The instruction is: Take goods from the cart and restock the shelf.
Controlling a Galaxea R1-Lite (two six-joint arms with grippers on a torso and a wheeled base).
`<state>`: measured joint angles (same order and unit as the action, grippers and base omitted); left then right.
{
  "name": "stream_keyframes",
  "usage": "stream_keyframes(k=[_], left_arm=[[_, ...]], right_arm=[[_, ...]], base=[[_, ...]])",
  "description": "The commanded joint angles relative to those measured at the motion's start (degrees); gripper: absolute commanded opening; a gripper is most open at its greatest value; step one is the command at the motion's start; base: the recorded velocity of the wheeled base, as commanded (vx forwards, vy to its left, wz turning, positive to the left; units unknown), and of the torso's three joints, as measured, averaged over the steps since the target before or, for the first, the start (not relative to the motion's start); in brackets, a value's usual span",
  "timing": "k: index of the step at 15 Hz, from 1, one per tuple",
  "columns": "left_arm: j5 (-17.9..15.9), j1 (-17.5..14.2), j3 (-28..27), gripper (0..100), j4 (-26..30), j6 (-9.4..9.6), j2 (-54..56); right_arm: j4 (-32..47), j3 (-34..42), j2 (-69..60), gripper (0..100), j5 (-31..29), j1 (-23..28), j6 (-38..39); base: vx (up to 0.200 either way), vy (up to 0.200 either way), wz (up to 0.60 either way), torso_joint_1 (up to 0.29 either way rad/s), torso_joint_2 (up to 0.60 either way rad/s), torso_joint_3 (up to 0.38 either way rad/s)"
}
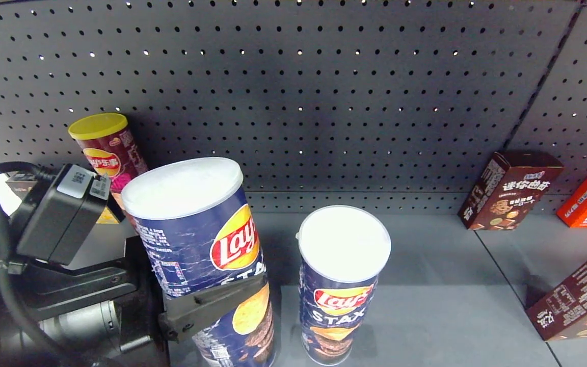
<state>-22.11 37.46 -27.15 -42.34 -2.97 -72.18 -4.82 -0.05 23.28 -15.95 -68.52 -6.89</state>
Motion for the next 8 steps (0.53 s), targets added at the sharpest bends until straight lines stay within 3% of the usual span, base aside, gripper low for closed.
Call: stream_keyframes(k=[1, 8], left_arm=[[-0.03, 0.07, -0.10, 0, -0.03, -0.01, -0.07], [0.05, 1.39, 0.08, 0, -0.03, -0.01, -0.07]], right_arm=[[1.04, 0.05, -6.23, 100, 0.65, -0.12, 0.12], [1.39, 0.05, -3.60, 100, 0.56, 0.67, 3.46]], base=[[0.000, 0.000, 0.00, 0.000, 0.00, 0.000], [0.000, 0.000, 0.00, 0.000, 0.00, 0.000]])
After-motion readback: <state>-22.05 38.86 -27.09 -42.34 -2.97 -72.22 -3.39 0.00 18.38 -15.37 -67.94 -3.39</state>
